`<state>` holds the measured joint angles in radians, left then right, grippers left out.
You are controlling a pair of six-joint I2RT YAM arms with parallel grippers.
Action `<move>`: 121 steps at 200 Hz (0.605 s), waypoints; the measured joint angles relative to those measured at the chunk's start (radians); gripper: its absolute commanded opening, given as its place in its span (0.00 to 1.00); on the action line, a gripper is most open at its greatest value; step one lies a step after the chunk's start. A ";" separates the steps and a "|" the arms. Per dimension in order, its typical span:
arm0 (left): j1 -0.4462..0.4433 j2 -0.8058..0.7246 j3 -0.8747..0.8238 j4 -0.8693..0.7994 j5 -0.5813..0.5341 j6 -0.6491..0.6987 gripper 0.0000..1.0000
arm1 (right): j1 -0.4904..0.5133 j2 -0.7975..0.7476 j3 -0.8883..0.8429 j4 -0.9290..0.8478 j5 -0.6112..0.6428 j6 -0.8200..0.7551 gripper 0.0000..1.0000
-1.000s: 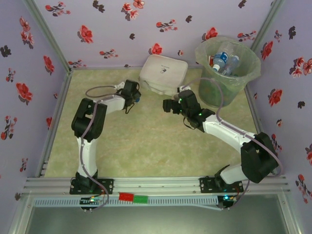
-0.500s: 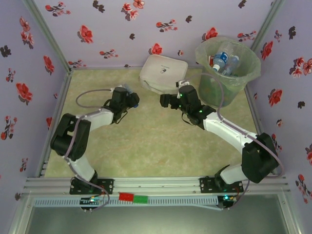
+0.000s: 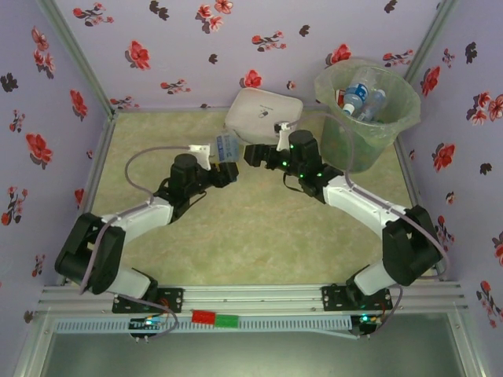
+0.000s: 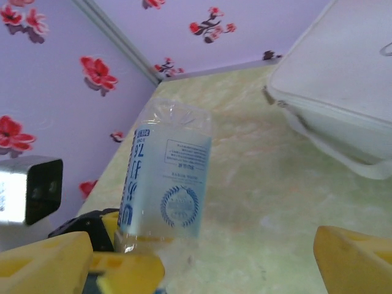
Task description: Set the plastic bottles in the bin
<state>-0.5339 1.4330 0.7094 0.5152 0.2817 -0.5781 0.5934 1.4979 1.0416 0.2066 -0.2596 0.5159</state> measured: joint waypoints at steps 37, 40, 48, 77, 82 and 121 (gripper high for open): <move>-0.073 -0.043 0.002 -0.025 -0.021 0.105 0.51 | 0.000 0.050 0.021 0.054 -0.077 0.064 0.90; -0.078 -0.043 0.002 -0.027 -0.022 0.112 0.52 | 0.000 0.053 0.021 0.058 -0.081 0.069 0.90; -0.088 -0.043 0.003 -0.037 -0.028 0.127 0.52 | 0.000 0.058 0.021 0.069 -0.092 0.083 0.89; -0.115 -0.043 0.014 -0.081 -0.049 0.174 0.51 | 0.000 0.072 0.022 0.105 -0.119 0.123 0.84; -0.120 -0.043 0.017 -0.085 -0.053 0.182 0.51 | 0.000 0.076 0.022 0.110 -0.123 0.126 0.84; -0.146 -0.048 0.023 -0.090 -0.066 0.214 0.51 | 0.000 0.102 0.024 0.114 -0.130 0.143 0.81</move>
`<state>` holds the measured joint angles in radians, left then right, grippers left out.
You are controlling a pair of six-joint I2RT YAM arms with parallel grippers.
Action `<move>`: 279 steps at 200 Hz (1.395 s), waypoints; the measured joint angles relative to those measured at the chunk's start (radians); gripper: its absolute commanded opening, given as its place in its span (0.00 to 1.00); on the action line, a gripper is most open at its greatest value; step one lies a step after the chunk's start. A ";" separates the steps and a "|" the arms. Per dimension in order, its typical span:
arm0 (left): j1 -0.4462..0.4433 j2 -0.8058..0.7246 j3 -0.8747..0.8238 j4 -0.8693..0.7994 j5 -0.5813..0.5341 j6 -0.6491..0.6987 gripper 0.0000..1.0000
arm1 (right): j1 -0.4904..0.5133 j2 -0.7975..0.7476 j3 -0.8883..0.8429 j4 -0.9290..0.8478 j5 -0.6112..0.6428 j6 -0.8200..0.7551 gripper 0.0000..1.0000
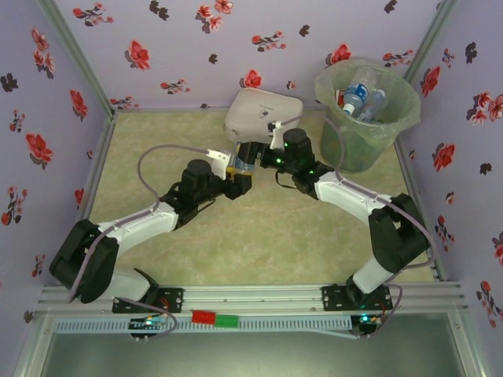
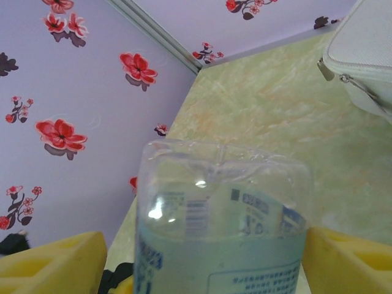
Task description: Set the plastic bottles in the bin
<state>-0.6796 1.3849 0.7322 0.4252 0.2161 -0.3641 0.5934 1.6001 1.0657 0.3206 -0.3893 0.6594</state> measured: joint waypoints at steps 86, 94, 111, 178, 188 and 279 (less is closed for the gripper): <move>-0.004 -0.027 0.000 -0.018 -0.019 0.005 0.56 | 0.002 0.010 0.013 0.002 -0.021 0.016 0.54; -0.004 -0.027 0.000 -0.017 -0.023 0.005 0.57 | 0.001 0.010 0.013 0.001 -0.023 0.019 0.52; -0.004 -0.029 0.000 -0.018 -0.025 0.005 0.58 | 0.001 0.010 0.014 0.002 -0.023 0.022 0.52; -0.006 -0.055 0.000 -0.015 -0.031 0.003 1.00 | 0.001 0.012 0.014 0.019 -0.034 0.025 0.49; -0.008 -0.065 0.000 -0.010 -0.031 0.000 1.00 | 0.001 0.012 0.014 0.019 -0.033 0.023 0.49; 0.071 -0.201 -0.060 -0.082 -0.312 -0.097 1.00 | -0.209 -0.085 0.119 -0.276 0.071 -0.103 0.47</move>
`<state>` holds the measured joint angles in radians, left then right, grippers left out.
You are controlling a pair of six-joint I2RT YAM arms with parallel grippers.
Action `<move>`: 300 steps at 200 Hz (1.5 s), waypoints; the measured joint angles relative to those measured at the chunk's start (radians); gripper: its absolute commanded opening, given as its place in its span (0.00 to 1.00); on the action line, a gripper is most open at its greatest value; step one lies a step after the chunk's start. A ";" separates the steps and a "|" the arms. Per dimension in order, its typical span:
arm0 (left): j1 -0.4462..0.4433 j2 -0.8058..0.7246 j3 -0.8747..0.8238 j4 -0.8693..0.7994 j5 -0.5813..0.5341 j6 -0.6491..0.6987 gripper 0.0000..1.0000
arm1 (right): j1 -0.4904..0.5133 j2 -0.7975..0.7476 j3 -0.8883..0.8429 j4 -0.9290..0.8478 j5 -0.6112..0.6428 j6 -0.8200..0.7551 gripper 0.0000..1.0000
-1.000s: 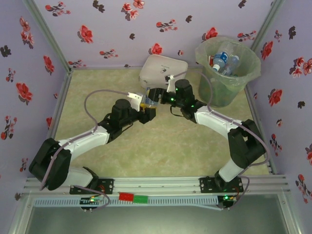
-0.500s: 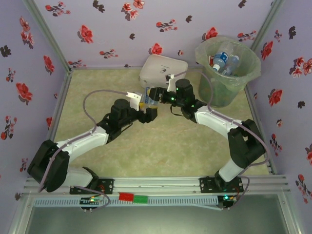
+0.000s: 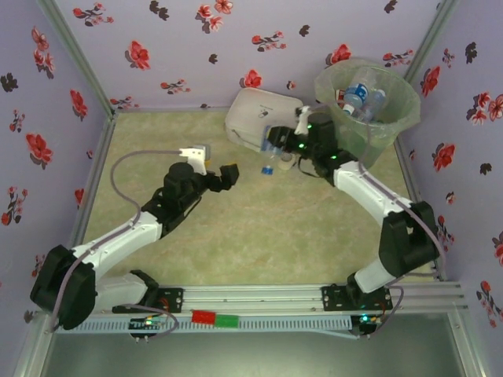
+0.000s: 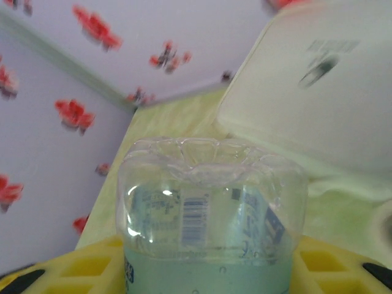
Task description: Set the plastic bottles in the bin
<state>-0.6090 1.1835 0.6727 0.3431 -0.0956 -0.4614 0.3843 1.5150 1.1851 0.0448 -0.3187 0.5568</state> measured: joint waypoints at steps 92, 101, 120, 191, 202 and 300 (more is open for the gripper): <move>0.176 0.043 -0.036 -0.156 -0.134 -0.185 1.00 | -0.294 -0.139 0.382 -0.276 0.229 -0.200 0.45; 0.176 0.043 -0.036 -0.158 -0.134 -0.188 1.00 | -0.306 -0.141 0.403 -0.290 0.279 -0.231 0.46; 0.177 0.043 -0.036 -0.158 -0.134 -0.192 1.00 | -0.329 -0.141 0.423 -0.304 0.389 -0.298 0.45; 0.177 0.084 -0.043 -0.145 -0.102 -0.237 1.00 | -0.422 0.022 0.560 -0.408 0.585 -0.427 0.45; 0.177 0.084 -0.046 -0.142 -0.095 -0.241 1.00 | -0.437 0.061 0.590 -0.437 0.586 -0.426 0.46; 0.177 0.084 -0.047 -0.143 -0.084 -0.244 1.00 | -0.485 0.225 0.737 -0.627 0.550 -0.391 1.00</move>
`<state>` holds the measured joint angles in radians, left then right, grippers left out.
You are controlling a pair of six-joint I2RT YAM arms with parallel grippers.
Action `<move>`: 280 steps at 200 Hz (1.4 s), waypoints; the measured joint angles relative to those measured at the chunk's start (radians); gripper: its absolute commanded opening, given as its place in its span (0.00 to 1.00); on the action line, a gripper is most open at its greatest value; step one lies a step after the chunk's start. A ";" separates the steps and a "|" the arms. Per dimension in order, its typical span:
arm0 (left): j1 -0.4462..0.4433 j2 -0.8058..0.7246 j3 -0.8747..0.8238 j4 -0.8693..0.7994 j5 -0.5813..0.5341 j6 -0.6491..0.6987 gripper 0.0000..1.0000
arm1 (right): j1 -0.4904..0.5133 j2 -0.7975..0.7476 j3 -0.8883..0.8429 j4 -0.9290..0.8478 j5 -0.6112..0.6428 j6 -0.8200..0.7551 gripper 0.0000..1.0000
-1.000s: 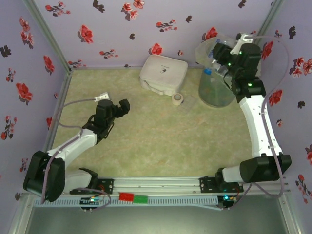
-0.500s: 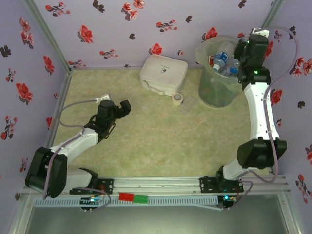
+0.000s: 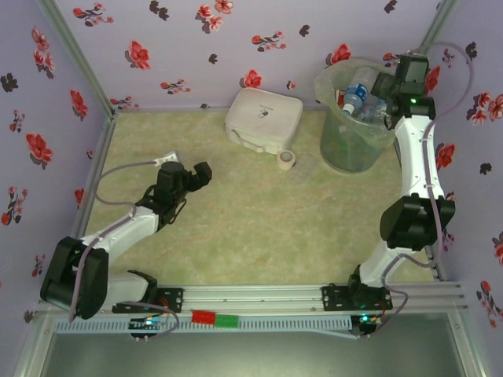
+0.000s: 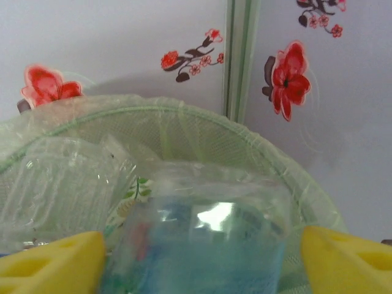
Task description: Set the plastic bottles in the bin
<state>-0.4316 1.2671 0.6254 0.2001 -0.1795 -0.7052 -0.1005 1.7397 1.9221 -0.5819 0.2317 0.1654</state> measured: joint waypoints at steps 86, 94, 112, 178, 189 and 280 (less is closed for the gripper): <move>0.051 -0.036 0.047 -0.056 0.003 0.030 1.00 | 0.016 -0.082 0.097 -0.024 -0.035 0.003 1.00; 0.064 -0.046 0.049 -0.064 0.004 0.036 1.00 | 0.029 -0.124 0.050 -0.016 -0.048 0.002 1.00; 0.098 -0.071 0.049 -0.087 0.003 0.065 1.00 | 0.097 -0.236 -0.103 0.020 -0.062 -0.007 1.00; 0.208 -0.124 0.047 -0.169 -0.096 0.231 1.00 | 0.486 -0.543 -0.748 0.203 -0.056 -0.017 1.00; 0.212 -0.124 0.038 -0.166 -0.122 0.260 1.00 | 0.530 -0.562 -0.845 0.235 -0.037 -0.002 1.00; 0.229 -0.109 -0.106 0.037 -0.328 0.478 1.00 | 0.507 -0.387 -1.236 0.535 0.256 -0.072 1.00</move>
<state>-0.2024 1.1584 0.5194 0.2371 -0.5076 -0.2276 0.4061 1.3529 0.6865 -0.0471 0.4881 0.0933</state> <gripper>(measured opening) 0.998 0.996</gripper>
